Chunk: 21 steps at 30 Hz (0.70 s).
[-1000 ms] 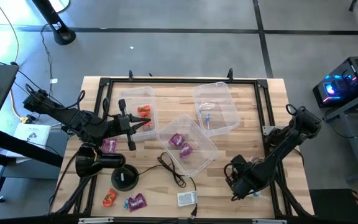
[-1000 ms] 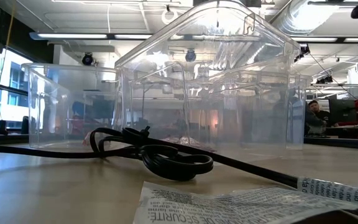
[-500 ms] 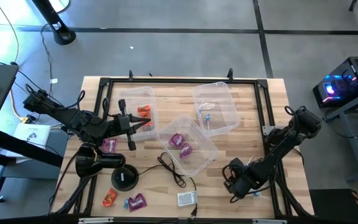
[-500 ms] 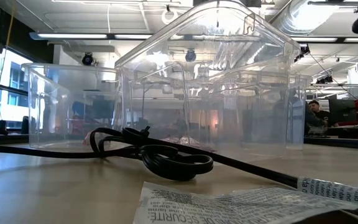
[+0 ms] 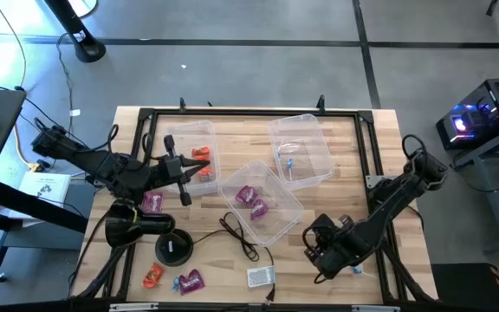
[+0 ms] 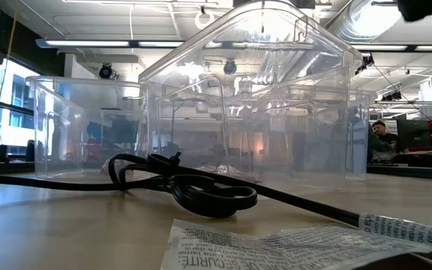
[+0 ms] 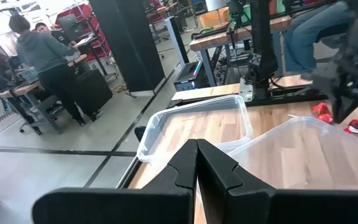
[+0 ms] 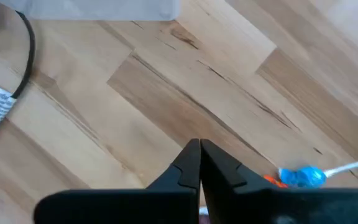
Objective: Sort candy
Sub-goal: Put the orange candy into the left transparent bin
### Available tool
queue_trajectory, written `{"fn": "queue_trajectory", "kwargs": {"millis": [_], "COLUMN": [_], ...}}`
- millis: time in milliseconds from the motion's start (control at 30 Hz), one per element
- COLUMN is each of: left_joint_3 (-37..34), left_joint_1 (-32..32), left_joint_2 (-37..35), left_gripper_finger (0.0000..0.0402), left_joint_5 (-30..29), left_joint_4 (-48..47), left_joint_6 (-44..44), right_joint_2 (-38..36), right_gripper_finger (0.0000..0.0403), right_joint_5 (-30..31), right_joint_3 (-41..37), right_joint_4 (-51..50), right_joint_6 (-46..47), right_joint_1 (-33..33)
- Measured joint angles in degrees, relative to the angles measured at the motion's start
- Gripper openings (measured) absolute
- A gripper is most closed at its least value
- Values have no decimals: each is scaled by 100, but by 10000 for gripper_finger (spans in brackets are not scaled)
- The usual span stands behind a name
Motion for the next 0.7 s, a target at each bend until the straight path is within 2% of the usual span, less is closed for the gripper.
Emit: {"fn": "queue_trajectory", "kwargs": {"millis": [167, 300, 500, 600, 700], "left_joint_3": [0, 0, 0, 0, 0], "left_joint_1": [97, 122, 122, 122, 121], "left_joint_2": [0, 0, 0, 0, 0], "left_gripper_finger": [0, 0, 0, 0, 0], "left_joint_5": [-2, 7, 22, 23, 34], "left_joint_4": [-158, -238, -217, -217, -248], "left_joint_6": [-92, -107, -105, -116, -160], "right_joint_2": [-2, 18, 18, 18, 18], "right_gripper_finger": [42, 108, 210, 246, 262], "right_joint_5": [-385, -775, -737, -730, -859], "right_joint_3": [-33, -166, -173, -306, -670], "right_joint_4": [-133, -106, 27, 336, 1016], "right_joint_6": [279, 697, 1857, 2426, 2626], "right_joint_1": [125, 464, 921, 1081, 1134]}}
